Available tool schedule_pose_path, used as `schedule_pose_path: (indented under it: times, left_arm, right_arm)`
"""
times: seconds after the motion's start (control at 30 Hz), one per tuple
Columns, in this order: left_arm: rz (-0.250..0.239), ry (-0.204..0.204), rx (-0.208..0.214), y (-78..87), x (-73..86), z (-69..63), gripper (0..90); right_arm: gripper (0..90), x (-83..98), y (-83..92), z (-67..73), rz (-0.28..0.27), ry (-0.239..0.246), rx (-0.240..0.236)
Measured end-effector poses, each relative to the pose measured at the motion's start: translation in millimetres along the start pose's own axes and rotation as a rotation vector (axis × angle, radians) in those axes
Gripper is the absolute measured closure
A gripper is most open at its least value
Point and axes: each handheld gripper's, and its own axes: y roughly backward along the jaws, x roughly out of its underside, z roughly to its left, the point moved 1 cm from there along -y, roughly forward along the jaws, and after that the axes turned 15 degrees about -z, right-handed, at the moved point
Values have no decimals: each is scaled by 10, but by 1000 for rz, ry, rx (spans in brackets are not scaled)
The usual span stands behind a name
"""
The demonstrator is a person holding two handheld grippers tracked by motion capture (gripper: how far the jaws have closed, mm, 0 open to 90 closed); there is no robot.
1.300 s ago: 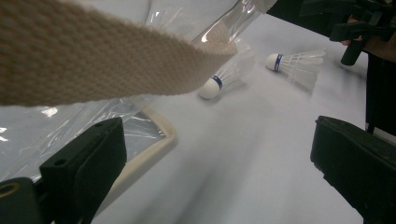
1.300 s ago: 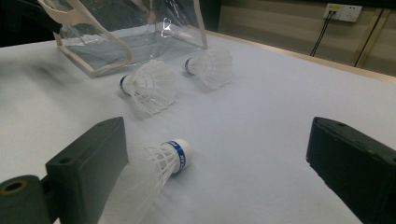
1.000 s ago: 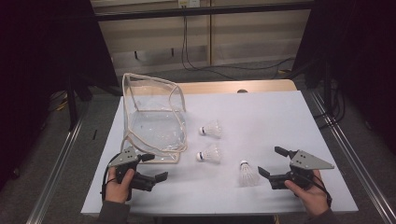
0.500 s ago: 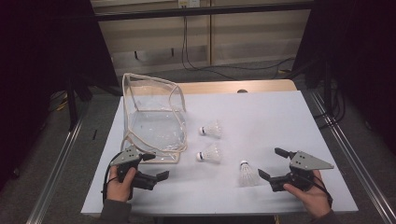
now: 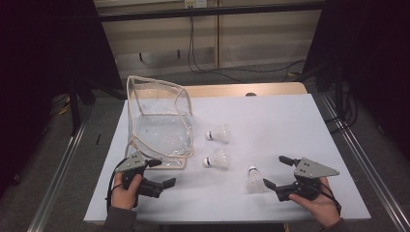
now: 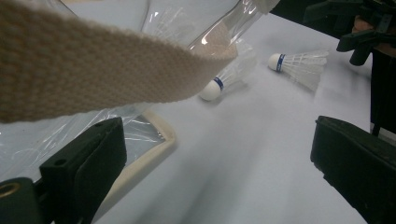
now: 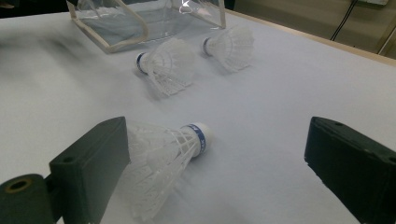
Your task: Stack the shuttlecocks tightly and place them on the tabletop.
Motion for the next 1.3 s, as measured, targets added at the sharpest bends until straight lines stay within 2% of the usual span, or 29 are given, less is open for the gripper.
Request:
schedule_pose_path:
  times: [0.2,0.27,0.4,0.47,0.6,0.7,0.93,1.03,1.17,1.3]
  left_arm:
    - [-2,-4,-5,6,-5,1,38]
    - [-1,-5,-5,6,-5,2,37]
    - [0,-5,2,0,-4,-5,37]
    - [-1,-3,2,-2,-3,-6,38]
    - [-1,-3,1,0,-5,-2,38]
    - [-1,0,3,-8,-2,-6,38]
    - [4,-3,5,-18,4,-3,37]
    - [8,-6,4,-16,2,2,37]
    - [3,-3,3,-17,1,0,38]
    - [3,-2,5,-23,2,0,37]
  right_arm:
    - [101,31,-28,1,35,-10,5]
    - [122,29,-41,10,32,-11,-11]
    - [152,27,-74,42,34,-1,-40]
    - [160,31,-89,55,56,15,-42]
    - [212,17,-109,51,53,26,-46]
    - [277,22,-130,32,80,35,-33]
    - [472,-39,-163,30,63,56,-51]
    - [558,-60,-182,22,80,44,-51]
    - [686,-102,-197,-8,74,20,-46]
    - [803,-128,-222,-34,85,23,-41]
